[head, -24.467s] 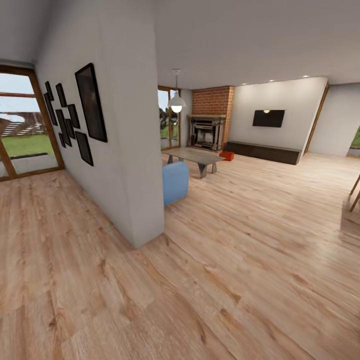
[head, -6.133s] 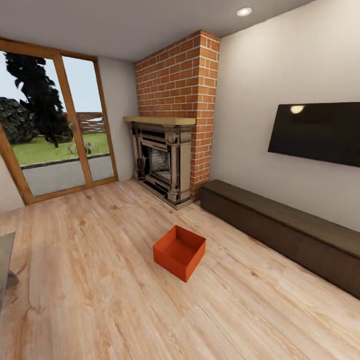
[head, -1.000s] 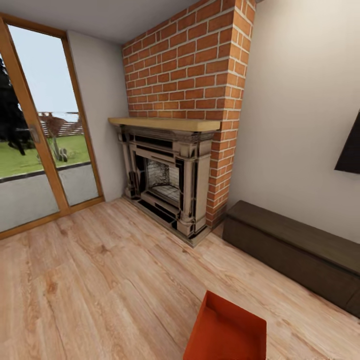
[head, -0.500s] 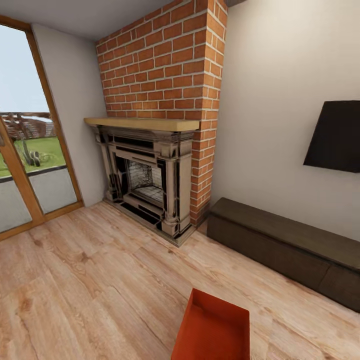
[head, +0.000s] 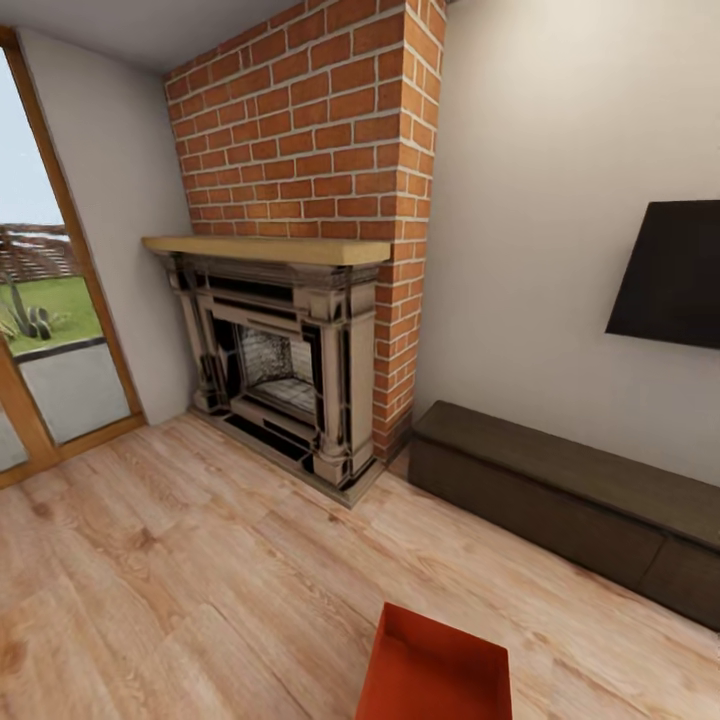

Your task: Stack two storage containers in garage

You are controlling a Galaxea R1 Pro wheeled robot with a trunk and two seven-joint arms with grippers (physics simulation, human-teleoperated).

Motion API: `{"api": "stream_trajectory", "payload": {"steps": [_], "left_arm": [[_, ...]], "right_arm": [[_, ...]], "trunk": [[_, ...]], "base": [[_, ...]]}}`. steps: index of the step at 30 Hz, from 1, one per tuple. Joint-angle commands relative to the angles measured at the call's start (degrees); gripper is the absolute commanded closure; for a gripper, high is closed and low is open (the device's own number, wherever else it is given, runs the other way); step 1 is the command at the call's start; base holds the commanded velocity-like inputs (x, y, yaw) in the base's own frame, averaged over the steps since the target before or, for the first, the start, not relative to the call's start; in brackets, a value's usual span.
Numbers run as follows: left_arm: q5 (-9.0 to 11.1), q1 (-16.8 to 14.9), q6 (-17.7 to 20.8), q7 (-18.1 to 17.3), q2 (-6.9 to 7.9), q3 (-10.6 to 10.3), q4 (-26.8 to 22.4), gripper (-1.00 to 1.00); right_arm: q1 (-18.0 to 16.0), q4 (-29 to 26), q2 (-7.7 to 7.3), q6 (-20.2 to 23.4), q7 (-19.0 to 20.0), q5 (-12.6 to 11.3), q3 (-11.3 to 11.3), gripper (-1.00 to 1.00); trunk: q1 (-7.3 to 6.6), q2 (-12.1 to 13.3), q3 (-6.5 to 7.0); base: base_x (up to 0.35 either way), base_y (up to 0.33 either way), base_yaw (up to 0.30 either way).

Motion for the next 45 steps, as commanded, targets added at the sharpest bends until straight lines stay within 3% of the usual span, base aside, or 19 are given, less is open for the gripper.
{"api": "stream_trajectory", "payload": {"steps": [1, 45], "left_arm": [[0.63, -0.04, -0.18, -0.18, 0.01, -0.02, 0.06, -1.00], [0.76, -0.04, -0.19, -0.10, 0.02, -0.02, 0.05, -1.00]], "right_arm": [[-0.07, 0.18, 0.05, -0.27, -0.04, -0.50, 0.48, -1.00], [-0.07, 0.18, 0.05, -0.24, -0.01, -0.59, 0.48, -1.00]], "trunk": [[0.03, -0.03, -0.05], [0.03, -0.03, 0.61]], "base": [[0.221, 0.033, -0.139], [0.009, 0.001, -0.200]]}}
